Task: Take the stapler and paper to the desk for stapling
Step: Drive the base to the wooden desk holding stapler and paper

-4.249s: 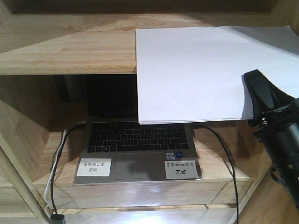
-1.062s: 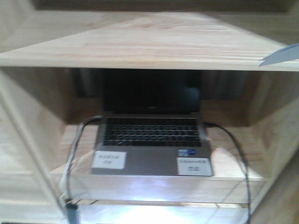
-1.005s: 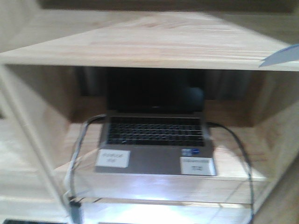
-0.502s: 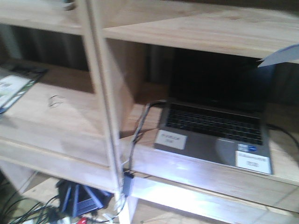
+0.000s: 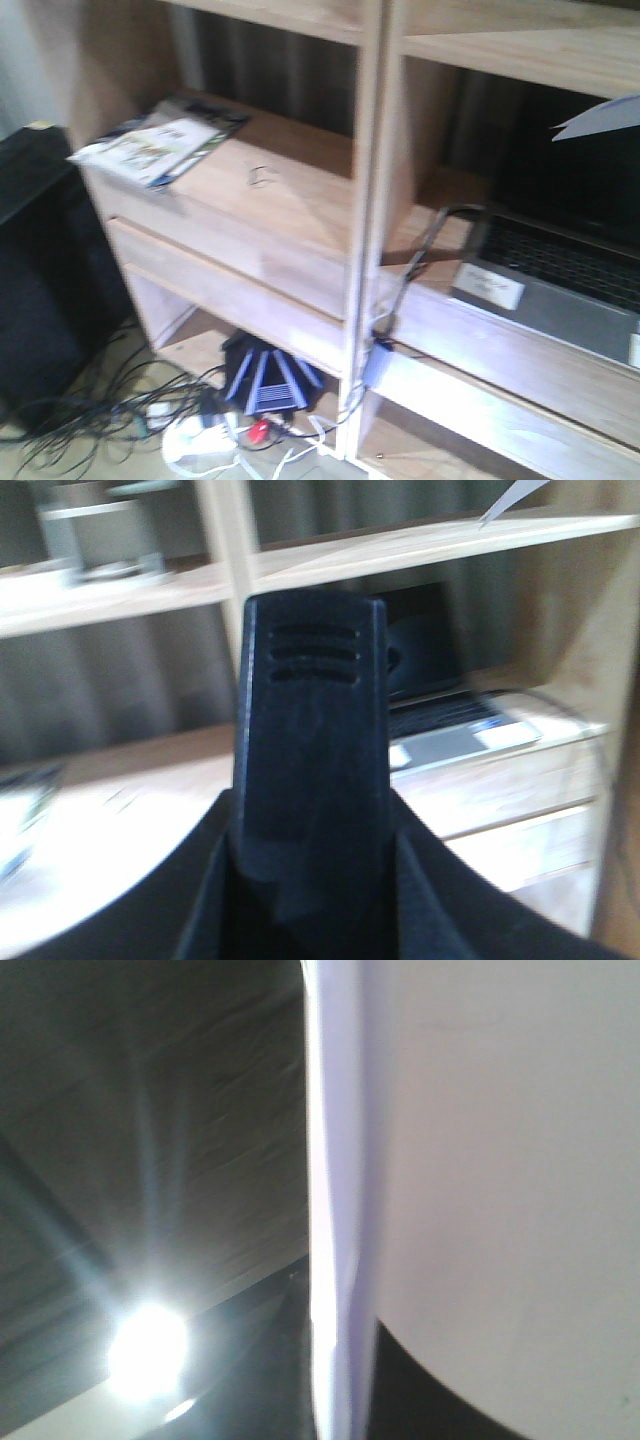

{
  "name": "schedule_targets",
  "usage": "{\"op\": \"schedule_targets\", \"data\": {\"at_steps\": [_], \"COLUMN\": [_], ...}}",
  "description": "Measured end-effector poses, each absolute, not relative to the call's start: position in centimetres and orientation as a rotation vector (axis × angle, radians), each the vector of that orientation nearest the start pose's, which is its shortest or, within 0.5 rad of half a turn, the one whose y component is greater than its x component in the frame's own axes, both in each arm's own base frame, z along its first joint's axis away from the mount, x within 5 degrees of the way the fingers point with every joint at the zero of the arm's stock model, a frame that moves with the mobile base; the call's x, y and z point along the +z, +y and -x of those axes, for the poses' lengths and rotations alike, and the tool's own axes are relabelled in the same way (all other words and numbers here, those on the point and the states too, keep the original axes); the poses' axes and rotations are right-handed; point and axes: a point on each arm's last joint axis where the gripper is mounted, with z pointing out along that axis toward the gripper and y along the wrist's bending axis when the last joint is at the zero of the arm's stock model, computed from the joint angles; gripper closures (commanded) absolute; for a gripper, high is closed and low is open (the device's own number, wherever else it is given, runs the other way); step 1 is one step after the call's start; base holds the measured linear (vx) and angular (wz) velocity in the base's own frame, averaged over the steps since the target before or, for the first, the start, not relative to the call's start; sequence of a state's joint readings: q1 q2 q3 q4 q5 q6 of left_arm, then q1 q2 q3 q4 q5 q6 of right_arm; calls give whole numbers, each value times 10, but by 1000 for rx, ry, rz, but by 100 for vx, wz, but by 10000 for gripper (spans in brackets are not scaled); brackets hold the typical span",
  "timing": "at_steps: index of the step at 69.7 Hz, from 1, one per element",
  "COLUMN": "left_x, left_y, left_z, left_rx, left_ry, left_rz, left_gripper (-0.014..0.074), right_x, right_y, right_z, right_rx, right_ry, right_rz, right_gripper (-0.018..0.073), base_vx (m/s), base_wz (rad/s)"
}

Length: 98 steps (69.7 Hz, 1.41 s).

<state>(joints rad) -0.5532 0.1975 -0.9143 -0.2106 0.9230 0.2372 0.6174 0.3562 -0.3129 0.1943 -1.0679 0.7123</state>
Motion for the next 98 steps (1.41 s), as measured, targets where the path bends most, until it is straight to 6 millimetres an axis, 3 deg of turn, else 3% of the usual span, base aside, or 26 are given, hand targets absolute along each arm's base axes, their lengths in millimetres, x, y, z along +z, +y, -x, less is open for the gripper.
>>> {"op": "schedule_targets", "data": {"at_steps": [98], "left_x": [402], "left_y": [-1], "left_z": [27], "left_rx": [-474], "left_ry": [1561], "left_rz": [-672], "left_gripper": [603], "right_x": [371], "right_y": [10], "right_z": [-41], "right_rx": [1354], "right_ry": [485], "right_rz": [-228], "right_gripper": [566], "base_vx": [-11], "base_wz": [62]}}
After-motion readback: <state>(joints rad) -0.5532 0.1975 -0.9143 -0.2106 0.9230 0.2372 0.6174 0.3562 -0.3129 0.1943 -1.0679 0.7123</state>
